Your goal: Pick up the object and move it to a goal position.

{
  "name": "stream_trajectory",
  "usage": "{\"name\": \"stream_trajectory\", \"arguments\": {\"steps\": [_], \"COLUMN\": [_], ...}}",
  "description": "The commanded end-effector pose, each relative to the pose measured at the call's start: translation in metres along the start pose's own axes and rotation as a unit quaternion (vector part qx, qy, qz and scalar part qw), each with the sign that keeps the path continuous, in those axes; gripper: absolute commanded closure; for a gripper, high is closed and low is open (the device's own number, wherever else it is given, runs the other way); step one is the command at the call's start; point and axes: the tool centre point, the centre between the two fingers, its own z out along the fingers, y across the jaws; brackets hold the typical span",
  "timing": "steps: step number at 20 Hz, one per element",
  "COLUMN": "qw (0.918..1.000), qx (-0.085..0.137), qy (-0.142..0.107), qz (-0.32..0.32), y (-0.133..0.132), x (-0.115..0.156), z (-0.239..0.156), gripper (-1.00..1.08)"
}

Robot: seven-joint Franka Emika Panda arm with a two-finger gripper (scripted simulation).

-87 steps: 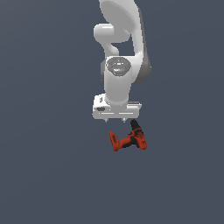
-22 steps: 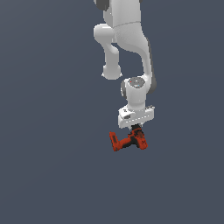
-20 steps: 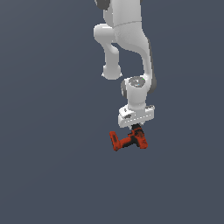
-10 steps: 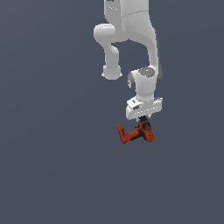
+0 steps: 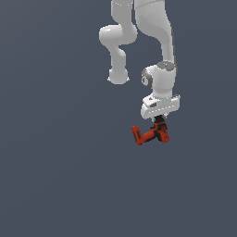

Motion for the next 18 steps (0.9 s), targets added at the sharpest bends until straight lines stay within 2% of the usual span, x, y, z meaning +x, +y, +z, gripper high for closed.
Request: {"name": "stream_trajectory", "arguments": {"steps": [1, 8, 18], "qw": [1.0000, 1.0000, 1.0000], "qx": [0.000, 0.000, 0.000], "qy": [0.003, 0.000, 0.000], "qz": [0.000, 0.000, 0.000], "y": [-0.004, -0.004, -0.004], "x": [0.001, 0.000, 0.008], "z": [-0.004, -0.005, -0.030], "gripper": [1.08, 1.08, 1.08]}}
